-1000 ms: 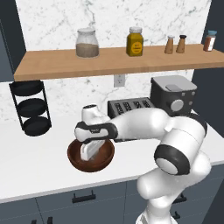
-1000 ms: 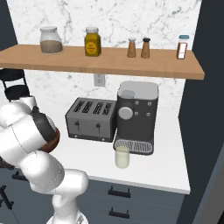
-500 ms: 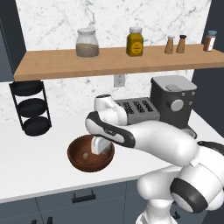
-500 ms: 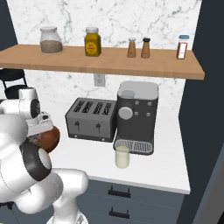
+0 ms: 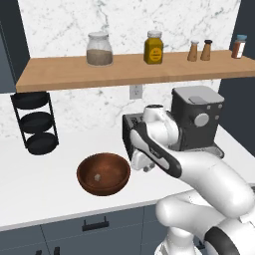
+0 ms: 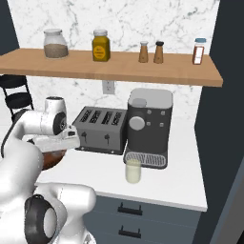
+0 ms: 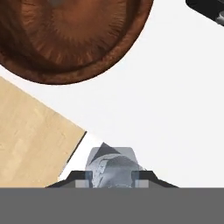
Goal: Grab a lemon wedge from the fridge and one ice cube from the ice bowl, and put them in the glass of lemonade.
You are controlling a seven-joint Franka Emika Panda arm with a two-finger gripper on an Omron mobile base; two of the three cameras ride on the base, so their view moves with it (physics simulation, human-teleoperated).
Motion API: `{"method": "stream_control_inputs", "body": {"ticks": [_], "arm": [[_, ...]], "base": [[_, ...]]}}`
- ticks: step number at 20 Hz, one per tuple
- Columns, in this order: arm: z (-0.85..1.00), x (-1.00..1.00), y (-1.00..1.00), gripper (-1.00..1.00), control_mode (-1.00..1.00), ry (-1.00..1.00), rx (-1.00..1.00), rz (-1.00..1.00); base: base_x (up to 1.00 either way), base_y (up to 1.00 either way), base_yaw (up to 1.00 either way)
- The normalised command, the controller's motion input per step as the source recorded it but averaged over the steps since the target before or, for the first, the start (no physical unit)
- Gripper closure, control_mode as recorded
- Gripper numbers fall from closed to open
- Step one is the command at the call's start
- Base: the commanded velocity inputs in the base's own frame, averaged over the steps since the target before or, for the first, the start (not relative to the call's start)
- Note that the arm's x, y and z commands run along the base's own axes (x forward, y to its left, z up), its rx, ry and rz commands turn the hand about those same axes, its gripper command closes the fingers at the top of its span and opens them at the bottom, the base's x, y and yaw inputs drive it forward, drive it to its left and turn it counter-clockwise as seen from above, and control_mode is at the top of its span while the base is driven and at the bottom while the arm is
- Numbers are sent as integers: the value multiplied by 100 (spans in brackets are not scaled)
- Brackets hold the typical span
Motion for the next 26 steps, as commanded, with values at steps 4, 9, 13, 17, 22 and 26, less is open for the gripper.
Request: {"method": "stream_control_inputs", "body": {"ticks": [4,9,13,17,22,26], "arm": [[47,0,-85,100,-100,0,0,-29],[16,6,-82,100,-100,-1,-3,-32],[0,31,-82,100,-100,-1,-13,-34],[0,44,-84,100,-100,0,-16,-36],[10,24,-94,100,-100,0,-7,-37],[0,2,-100,100,-100,-2,3,-26]], "base": [[0,0,0],[0,0,0],[0,0,0],[0,0,0],[0,0,0],[0,0,0]]}}
